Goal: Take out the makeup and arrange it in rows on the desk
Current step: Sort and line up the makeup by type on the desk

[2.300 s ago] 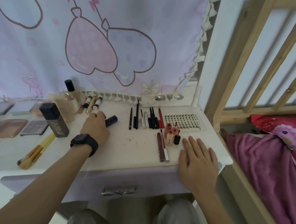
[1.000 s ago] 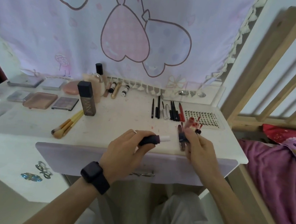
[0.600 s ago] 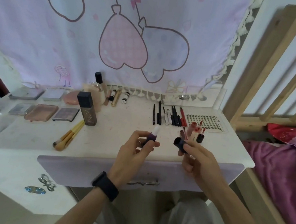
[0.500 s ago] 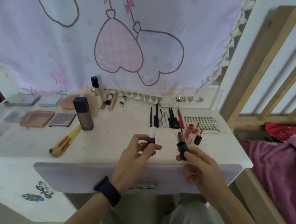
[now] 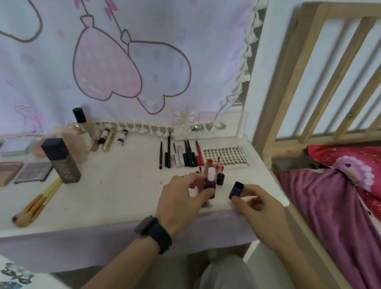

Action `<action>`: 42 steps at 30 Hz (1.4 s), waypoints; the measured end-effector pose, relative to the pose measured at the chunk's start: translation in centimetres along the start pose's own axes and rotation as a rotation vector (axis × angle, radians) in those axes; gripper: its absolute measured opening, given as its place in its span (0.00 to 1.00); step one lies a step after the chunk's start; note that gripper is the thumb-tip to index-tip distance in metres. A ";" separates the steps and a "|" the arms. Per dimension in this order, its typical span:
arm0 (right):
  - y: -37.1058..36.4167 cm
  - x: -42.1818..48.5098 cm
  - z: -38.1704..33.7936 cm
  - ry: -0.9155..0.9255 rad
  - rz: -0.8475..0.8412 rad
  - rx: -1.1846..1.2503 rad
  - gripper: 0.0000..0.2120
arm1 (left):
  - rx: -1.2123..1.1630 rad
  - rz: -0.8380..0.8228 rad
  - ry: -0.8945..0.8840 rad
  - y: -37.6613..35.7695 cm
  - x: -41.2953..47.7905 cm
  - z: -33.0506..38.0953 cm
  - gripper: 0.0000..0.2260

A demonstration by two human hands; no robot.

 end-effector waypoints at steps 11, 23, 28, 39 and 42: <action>-0.2 2.8 0.9 0.112 -0.110 -0.435 0.11 | 0.392 -0.015 0.076 -1.4 1.3 0.6 0.16; -0.8 2.8 1.0 0.068 -0.103 -0.495 0.15 | 0.412 -0.022 0.048 -1.6 1.4 0.2 0.16; -0.9 2.6 0.7 0.050 -0.107 -0.526 0.16 | 0.415 -0.023 0.051 -1.8 1.4 0.1 0.17; -0.4 2.4 1.1 0.047 -0.159 -0.434 0.16 | 0.299 0.027 -0.004 0.4 0.6 -1.0 0.14; -0.2 2.3 1.9 0.055 -0.094 -0.421 0.14 | 0.208 0.096 0.035 2.4 0.6 -2.7 0.11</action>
Point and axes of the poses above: each hand's wrist, its own x-axis towards the middle knuckle, its own y-axis out of the back of the hand, z = x × y, the point moved 3 cm from there along x, towards the middle knuckle, and after that the axes turned 14 degrees about -z, right-handed, at the moved point
